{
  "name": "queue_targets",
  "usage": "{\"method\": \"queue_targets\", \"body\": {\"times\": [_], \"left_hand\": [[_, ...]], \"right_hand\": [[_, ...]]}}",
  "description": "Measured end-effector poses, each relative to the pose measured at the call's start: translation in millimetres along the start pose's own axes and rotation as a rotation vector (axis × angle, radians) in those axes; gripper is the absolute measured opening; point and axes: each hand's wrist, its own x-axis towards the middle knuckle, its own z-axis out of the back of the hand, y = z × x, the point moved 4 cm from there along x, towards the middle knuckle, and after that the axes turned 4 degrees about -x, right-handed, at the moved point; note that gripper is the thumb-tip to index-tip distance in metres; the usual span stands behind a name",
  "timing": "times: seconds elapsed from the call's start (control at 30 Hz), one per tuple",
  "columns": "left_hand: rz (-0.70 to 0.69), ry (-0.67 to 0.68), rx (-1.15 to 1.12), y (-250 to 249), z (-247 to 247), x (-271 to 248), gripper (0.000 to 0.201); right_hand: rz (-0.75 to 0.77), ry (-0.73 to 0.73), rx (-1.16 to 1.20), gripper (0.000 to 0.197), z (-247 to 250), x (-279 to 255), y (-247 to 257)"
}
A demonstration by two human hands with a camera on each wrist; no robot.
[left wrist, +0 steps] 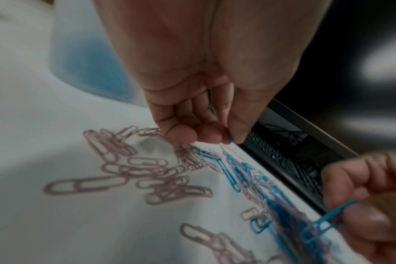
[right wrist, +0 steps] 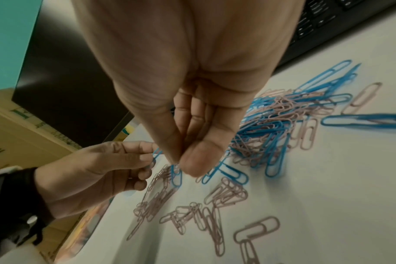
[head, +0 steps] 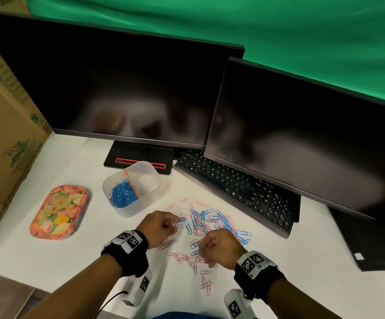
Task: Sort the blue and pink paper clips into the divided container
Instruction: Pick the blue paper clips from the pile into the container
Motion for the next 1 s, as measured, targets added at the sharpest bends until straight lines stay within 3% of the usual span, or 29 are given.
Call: {"method": "queue_targets", "body": {"times": [0.07,0.27,0.4,0.5,0.6,0.67,0.7,0.8,1.0], "left_hand": [[0.046,0.02,-0.106,1,-2,0,0.014],[0.188,-0.004,-0.816,-17,-12,-3,0.009],[0.266,-0.026,-0.974,-20,-21,3,0.02],[0.254,-0.046,-0.769,-21,-24,10,0.006],[0.074,-0.062,-0.041,-23,-27,17,0.004],[-0.054,-0.001,0.418,-24,-34,17,0.017],[-0.099,0.016,0.538,-24,-36,17,0.02],[-0.163,0.009,0.626,-23,-36,15,0.015],[-0.18,0.021,0.581,-20,-39,3,0.012]], "right_hand": [[0.005,-0.034,0.058,0.003,1,0,-2],[0.046,-0.141,0.262,0.013,7,4,-6],[0.048,-0.231,0.458,0.021,16,6,2],[-0.059,-0.286,0.567,0.023,22,13,-2],[-0.194,-0.323,0.464,0.017,24,26,-14],[-0.202,-0.343,0.227,0.01,23,32,-13],[-0.171,-0.351,0.065,0.009,23,35,-8],[-0.068,-0.337,-0.341,0.012,18,39,9],[-0.071,-0.276,-0.688,0.017,6,54,17]]}}
